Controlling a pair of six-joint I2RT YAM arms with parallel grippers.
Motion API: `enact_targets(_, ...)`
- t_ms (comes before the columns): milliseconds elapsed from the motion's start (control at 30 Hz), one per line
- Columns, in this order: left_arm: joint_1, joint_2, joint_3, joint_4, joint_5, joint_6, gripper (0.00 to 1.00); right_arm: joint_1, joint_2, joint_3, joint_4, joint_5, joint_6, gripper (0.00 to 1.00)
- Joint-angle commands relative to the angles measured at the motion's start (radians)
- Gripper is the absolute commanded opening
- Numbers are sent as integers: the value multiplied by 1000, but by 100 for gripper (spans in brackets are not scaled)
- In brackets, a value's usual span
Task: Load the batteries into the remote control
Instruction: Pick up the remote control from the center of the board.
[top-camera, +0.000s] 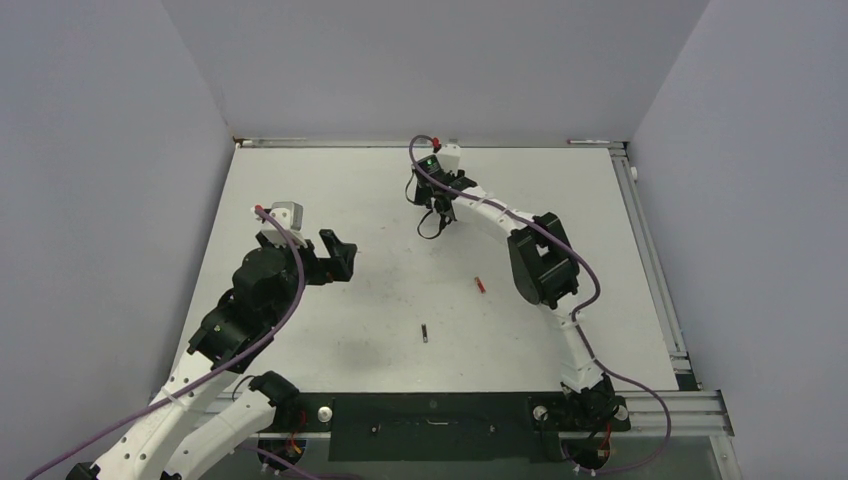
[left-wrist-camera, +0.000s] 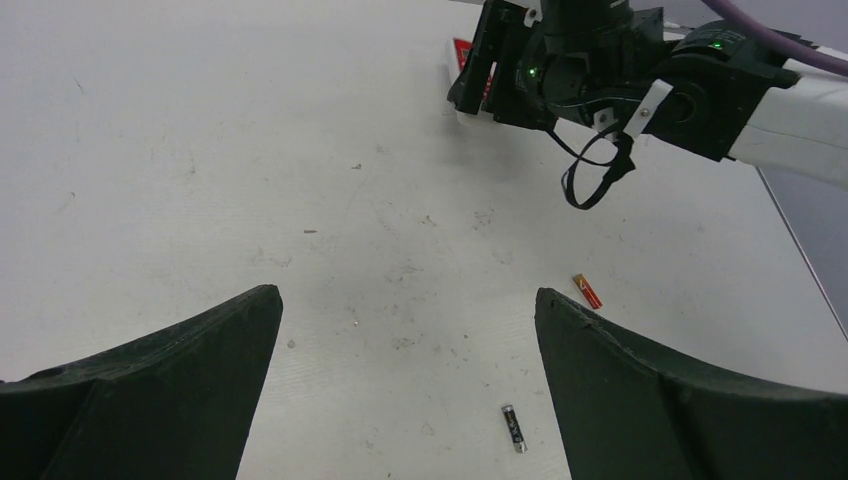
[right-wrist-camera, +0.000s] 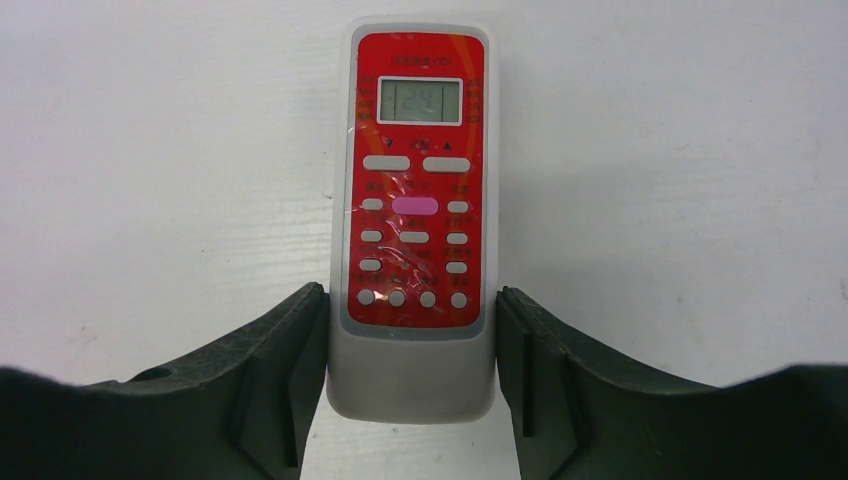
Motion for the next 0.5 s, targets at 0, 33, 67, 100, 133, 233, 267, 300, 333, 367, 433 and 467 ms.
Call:
enact_targets(0, 4, -7, 24, 21, -7, 26, 96, -5, -175, -81, 92, -50, -22, 8)
enact_targets(33, 5, -8, 23, 25, 0, 28, 96, -7, -194, -100, 96, -66, -28, 8)
enact_targets(67, 5, -9, 22, 27, 8, 30, 96, -7, -212, -118, 96, -84, -34, 8)
enact_targets(100, 6, -9, 21, 30, 12, 31, 96, -9, -229, -142, 97, -103, -38, 8)
enact_targets(133, 6, -9, 20, 30, 17, 31, 96, -10, -252, -162, 101, -115, -40, 8)
enact_targets(233, 6, -6, 20, 31, 27, 34, 96, -11, -326, -240, 119, -162, -52, 8)
enact_targets(267, 6, -4, 20, 32, 31, 35, 96, -11, -352, -268, 125, -180, -56, 8)
enact_targets(300, 6, -2, 20, 33, 36, 37, 96, -11, -378, -292, 130, -200, -60, 8)
enact_targets(333, 6, 2, 21, 33, 42, 38, 96, -12, -404, -321, 137, -223, -65, 8)
enact_targets(367, 6, 4, 21, 34, 50, 39, 96, -14, -428, -346, 140, -250, -71, 8)
enact_targets(433, 7, 8, 21, 37, 66, 40, 96, -17, -477, -399, 145, -296, -78, 8)
enact_targets(467, 7, 9, 21, 37, 74, 40, 96, -19, -504, -424, 150, -325, -83, 8)
